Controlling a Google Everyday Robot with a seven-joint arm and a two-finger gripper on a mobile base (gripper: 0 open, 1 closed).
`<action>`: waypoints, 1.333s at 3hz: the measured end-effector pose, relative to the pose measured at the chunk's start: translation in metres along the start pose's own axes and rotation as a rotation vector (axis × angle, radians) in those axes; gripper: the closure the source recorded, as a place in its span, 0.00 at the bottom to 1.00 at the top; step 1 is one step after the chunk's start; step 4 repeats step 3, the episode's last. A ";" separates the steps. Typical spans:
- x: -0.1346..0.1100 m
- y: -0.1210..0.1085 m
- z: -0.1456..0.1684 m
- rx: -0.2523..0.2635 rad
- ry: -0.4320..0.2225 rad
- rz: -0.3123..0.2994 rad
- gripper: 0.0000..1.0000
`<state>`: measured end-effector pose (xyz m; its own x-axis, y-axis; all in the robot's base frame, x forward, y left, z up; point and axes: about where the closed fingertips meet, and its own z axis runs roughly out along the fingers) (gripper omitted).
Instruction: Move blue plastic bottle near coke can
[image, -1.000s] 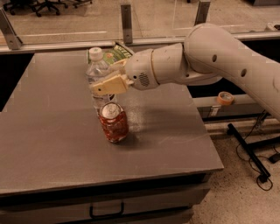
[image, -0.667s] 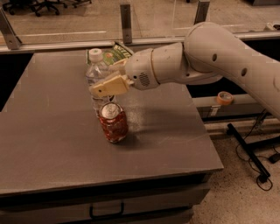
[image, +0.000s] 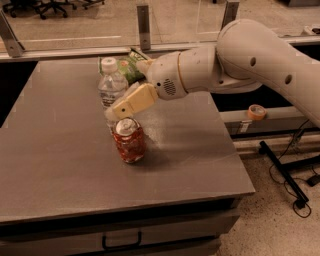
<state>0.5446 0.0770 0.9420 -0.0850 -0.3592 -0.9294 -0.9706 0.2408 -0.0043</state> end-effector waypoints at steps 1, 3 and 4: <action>-0.004 0.008 -0.023 0.054 -0.007 0.023 0.00; 0.010 0.015 -0.087 0.185 -0.048 0.033 0.00; 0.010 0.015 -0.087 0.185 -0.048 0.033 0.00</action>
Offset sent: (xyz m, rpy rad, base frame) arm -0.0593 -0.1268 0.0304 0.0843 -0.1108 -0.2663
